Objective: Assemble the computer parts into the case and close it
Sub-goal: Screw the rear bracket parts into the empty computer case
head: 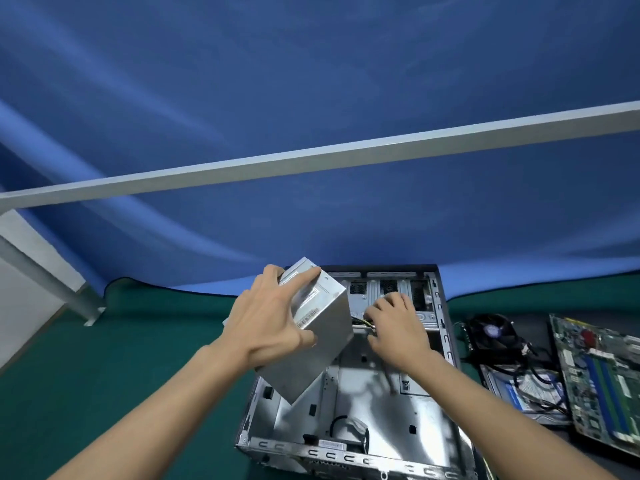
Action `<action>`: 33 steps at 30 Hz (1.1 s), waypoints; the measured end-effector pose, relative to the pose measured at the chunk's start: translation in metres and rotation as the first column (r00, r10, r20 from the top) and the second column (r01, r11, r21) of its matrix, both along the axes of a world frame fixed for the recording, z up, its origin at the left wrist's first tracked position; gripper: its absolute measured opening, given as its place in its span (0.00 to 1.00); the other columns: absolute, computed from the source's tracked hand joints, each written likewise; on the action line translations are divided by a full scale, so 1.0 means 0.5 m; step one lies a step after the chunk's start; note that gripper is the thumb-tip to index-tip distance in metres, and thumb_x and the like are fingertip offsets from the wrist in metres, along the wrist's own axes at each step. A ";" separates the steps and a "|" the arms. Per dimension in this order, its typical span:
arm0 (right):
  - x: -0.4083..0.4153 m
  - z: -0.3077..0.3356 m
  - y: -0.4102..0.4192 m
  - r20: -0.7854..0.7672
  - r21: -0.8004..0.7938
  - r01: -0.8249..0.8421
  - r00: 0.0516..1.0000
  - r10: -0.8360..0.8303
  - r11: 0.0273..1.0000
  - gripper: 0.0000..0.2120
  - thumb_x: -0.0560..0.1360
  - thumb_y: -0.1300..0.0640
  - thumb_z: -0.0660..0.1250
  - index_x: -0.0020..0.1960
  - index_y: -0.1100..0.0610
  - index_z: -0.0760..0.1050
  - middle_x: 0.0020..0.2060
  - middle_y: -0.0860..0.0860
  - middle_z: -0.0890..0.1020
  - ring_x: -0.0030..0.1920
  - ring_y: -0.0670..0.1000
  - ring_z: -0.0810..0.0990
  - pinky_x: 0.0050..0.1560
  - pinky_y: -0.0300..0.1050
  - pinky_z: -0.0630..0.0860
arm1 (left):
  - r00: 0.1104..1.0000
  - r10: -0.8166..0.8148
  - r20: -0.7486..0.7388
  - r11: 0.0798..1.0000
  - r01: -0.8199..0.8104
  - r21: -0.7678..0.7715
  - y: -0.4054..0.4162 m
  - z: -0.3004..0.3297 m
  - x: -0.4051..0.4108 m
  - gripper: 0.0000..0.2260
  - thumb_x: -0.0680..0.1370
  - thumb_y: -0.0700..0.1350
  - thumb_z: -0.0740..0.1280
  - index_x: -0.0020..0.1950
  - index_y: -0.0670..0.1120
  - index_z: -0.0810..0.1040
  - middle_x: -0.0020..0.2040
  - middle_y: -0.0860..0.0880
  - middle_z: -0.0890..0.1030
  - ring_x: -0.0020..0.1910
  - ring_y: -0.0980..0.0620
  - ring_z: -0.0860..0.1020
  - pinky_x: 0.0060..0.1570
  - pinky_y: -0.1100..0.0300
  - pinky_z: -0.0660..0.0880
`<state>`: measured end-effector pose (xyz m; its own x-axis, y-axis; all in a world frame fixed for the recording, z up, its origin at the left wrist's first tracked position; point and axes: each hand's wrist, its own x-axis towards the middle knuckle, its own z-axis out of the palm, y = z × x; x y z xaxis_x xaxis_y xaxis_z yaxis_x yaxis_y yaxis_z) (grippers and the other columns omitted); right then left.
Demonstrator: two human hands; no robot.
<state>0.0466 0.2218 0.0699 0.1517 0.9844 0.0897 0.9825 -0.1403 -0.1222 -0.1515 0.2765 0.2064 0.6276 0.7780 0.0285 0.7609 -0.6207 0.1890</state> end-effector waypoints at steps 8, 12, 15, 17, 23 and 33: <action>0.070 0.052 0.059 0.131 0.156 -0.102 0.988 0.081 0.983 0.11 0.75 0.47 0.60 0.48 0.53 0.77 0.46 0.49 0.81 0.56 0.53 0.70 0.66 0.48 0.58 | 0.991 0.061 0.116 0.998 -0.060 -0.013 0.007 0.004 -0.024 0.41 0.64 0.57 0.74 0.69 0.75 0.54 0.54 0.54 0.62 0.50 0.53 0.70 0.37 0.64 0.64; 0.078 0.093 0.086 -0.085 0.034 -0.123 0.989 0.125 0.992 0.11 0.75 0.45 0.63 0.45 0.52 0.67 0.40 0.48 0.78 0.42 0.53 0.73 0.39 0.46 0.65 | 0.984 0.109 0.144 0.994 -0.109 -0.013 0.007 0.017 -0.046 0.41 0.64 0.58 0.74 0.68 0.76 0.53 0.54 0.54 0.62 0.49 0.53 0.71 0.36 0.68 0.63; 0.069 0.091 0.089 -0.162 -0.018 -0.069 0.985 0.065 0.997 0.17 0.74 0.40 0.65 0.44 0.52 0.64 0.32 0.45 0.71 0.38 0.53 0.71 0.35 0.47 0.62 | 0.990 0.097 0.101 0.994 -0.101 0.035 -0.002 0.016 -0.052 0.41 0.65 0.58 0.73 0.69 0.75 0.53 0.56 0.54 0.62 0.49 0.52 0.71 0.37 0.63 0.64; 0.063 0.081 0.090 -0.313 -0.006 0.048 0.949 -0.048 0.999 0.16 0.73 0.41 0.67 0.42 0.52 0.67 0.32 0.45 0.73 0.39 0.53 0.73 0.35 0.46 0.63 | 0.978 0.126 0.167 0.992 -0.124 -0.023 -0.003 0.011 -0.057 0.40 0.64 0.58 0.74 0.68 0.75 0.54 0.55 0.55 0.63 0.48 0.56 0.71 0.38 0.65 0.64; 0.050 0.045 0.087 -0.178 -0.182 0.289 0.931 -0.320 0.940 0.14 0.77 0.47 0.60 0.53 0.56 0.77 0.55 0.55 0.80 0.62 0.58 0.70 0.53 0.50 0.70 | 0.941 0.214 0.263 0.976 -0.192 -0.106 -0.007 0.013 -0.052 0.40 0.57 0.62 0.69 0.67 0.74 0.58 0.52 0.58 0.64 0.46 0.62 0.71 0.39 0.67 0.64; 0.039 0.014 0.096 -0.458 -0.043 0.416 0.800 -0.388 0.909 0.09 0.81 0.59 0.58 0.52 0.64 0.73 0.55 0.58 0.73 0.51 0.62 0.76 0.46 0.50 0.69 | 0.941 0.225 0.252 0.970 -0.193 -0.147 -0.003 -0.039 -0.019 0.39 0.63 0.57 0.73 0.69 0.71 0.59 0.51 0.55 0.64 0.49 0.54 0.71 0.42 0.61 0.68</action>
